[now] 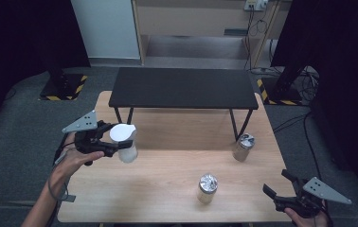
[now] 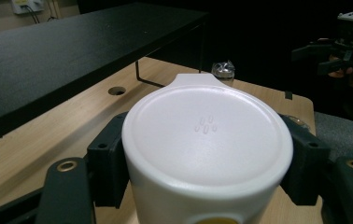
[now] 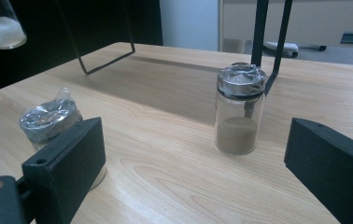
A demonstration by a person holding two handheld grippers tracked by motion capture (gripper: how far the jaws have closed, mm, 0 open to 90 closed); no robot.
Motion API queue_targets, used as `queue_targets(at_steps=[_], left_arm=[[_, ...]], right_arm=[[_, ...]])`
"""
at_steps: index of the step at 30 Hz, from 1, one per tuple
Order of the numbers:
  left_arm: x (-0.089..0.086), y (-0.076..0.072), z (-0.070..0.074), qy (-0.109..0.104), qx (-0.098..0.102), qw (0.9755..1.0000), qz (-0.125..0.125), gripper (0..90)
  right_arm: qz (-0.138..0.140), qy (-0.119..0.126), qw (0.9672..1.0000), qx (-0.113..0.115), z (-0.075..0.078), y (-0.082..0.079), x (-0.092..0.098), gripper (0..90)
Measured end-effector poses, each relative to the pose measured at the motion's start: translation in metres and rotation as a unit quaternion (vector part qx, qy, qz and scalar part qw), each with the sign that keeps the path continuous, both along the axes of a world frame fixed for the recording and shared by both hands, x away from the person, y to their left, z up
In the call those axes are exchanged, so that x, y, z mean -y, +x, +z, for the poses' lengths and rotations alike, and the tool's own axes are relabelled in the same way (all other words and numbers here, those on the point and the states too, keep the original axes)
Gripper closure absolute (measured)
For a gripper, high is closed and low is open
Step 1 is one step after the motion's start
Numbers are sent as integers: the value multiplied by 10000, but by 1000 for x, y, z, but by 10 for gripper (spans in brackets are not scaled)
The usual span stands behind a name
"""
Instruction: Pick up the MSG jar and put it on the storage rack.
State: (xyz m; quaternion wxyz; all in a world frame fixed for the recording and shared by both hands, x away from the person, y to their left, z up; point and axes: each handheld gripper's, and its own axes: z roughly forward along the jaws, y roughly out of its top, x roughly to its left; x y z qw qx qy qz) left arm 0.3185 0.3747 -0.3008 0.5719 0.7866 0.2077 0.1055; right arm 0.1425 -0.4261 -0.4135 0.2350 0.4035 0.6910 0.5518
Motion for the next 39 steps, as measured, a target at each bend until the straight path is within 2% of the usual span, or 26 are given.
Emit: queue_targets(at_steps=[16,31,39], left_arm=[[14,17,37,49,-7,10000,20,294],[31,37,70,67,149,9995,262,294],[39,49,85,58,194,9987,468,294]], right_arm=[[5,18,10000,-14,0,1,0,58],[10,34,10000,-18,-1,1,1,58],[9,46,10000,-20,-1,1,1,58]])
